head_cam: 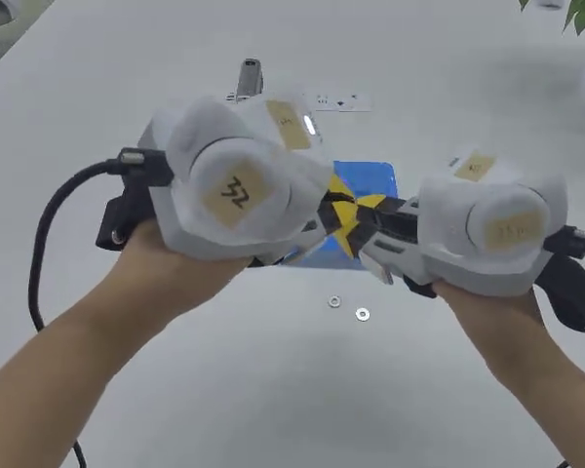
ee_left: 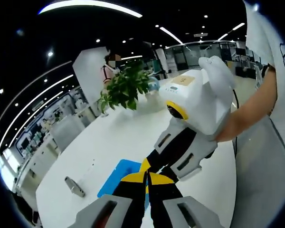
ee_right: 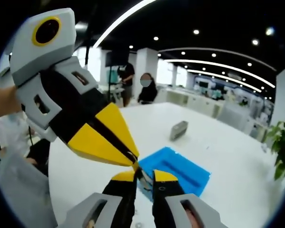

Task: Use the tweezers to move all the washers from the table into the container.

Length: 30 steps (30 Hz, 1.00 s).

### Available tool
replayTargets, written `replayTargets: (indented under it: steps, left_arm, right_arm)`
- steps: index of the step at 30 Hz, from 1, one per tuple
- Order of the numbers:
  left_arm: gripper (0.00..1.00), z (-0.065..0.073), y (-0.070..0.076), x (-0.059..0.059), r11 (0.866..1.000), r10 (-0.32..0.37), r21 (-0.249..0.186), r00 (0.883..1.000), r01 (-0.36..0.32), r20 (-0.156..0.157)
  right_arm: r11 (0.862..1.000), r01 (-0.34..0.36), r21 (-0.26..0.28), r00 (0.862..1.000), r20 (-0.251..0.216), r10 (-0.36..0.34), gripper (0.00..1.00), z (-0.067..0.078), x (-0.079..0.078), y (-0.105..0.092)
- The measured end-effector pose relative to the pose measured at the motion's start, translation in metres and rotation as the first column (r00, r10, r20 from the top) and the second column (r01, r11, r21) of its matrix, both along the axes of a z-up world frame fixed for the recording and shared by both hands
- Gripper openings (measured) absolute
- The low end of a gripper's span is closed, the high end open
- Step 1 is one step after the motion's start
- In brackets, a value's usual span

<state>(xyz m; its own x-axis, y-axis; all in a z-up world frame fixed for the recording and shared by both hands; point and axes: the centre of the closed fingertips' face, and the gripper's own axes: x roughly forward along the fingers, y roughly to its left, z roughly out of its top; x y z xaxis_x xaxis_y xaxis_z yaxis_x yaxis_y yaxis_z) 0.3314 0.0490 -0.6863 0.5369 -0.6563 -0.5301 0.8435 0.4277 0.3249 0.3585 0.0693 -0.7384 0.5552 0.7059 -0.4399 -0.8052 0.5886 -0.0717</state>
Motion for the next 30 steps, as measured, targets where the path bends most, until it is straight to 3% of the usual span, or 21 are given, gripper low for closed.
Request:
replayTargets:
  steps: [7,10,13,17,21,24,27,30]
  left_arm:
    - [0.0,-0.023,0.004,-0.007,1.0,0.012,0.015,0.999,-0.011,-0.048]
    - [0.0,-0.029,0.006,-0.008,1.0,0.017,0.009,0.997,-0.017,-0.072]
    - [0.0,-0.034,0.007,-0.008,1.0,0.023,0.002,0.996,-0.023,-0.087]
    - [0.0,-0.042,0.007,-0.007,1.0,0.026,0.007,0.994,-0.025,-0.102]
    - [0.0,-0.052,0.005,-0.007,1.0,0.028,-0.008,0.991,-0.029,-0.129]
    - [0.0,-0.066,0.005,-0.011,1.0,0.026,0.017,0.989,-0.024,-0.147]
    - [0.0,-0.069,0.004,-0.014,1.0,0.025,-0.005,0.986,-0.026,-0.165]
    - [0.0,-0.068,0.004,-0.014,0.999,0.032,-0.012,0.986,-0.034,-0.165]
  right_arm:
    - [1.0,0.009,0.003,0.998,-0.068,-0.009,0.11,-0.019,-0.014,0.0]
    - [1.0,0.011,-0.009,0.997,-0.077,-0.012,0.11,-0.023,-0.018,-0.003]
    - [0.999,0.03,0.015,0.994,-0.104,-0.028,0.12,-0.027,-0.029,-0.01]
    - [0.999,0.044,-0.002,0.99,-0.132,-0.044,0.15,-0.039,-0.047,-0.021]
    - [0.995,0.099,0.02,0.971,-0.222,-0.093,0.16,-0.053,-0.064,-0.032]
    - [0.995,0.102,0.019,0.969,-0.23,-0.095,0.16,-0.054,-0.069,-0.035]
    - [0.993,0.111,0.033,0.966,-0.24,-0.1,0.15,-0.052,-0.072,-0.035]
    - [0.993,0.114,0.037,0.965,-0.242,-0.102,0.15,-0.05,-0.072,-0.035]
